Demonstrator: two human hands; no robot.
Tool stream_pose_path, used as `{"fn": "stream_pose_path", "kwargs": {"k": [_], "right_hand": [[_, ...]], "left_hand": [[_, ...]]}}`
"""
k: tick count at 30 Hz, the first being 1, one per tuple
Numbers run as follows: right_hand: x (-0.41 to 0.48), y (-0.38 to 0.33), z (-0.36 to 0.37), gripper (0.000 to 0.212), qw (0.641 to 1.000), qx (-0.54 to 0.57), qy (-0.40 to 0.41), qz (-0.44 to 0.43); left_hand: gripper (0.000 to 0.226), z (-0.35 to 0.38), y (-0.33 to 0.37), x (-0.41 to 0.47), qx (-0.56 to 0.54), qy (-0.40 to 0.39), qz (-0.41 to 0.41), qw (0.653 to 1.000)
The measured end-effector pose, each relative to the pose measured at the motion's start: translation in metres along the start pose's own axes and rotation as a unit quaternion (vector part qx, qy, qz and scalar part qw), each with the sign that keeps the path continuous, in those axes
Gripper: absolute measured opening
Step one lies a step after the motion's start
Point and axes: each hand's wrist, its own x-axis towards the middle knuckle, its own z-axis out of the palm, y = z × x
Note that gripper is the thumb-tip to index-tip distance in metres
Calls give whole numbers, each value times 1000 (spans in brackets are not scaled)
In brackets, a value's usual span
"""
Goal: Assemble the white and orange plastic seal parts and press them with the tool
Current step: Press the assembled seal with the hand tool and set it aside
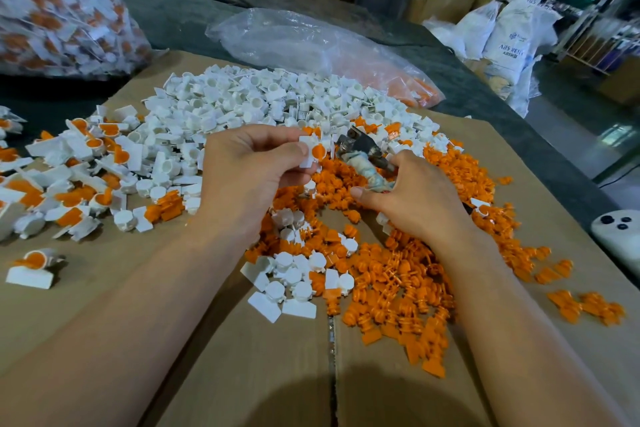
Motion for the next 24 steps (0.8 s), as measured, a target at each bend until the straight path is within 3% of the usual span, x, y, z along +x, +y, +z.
{"fn": "stream_pose_path", "kwargs": {"k": [18, 24], "right_hand": [[2, -1, 2, 77, 999, -37, -26, 3], [2, 0, 3, 80, 999, -38, -35, -2]], "left_hand": [[16, 0, 2, 0, 15, -2, -31, 999], [14, -5, 2, 4, -48, 18, -59, 997]]}}
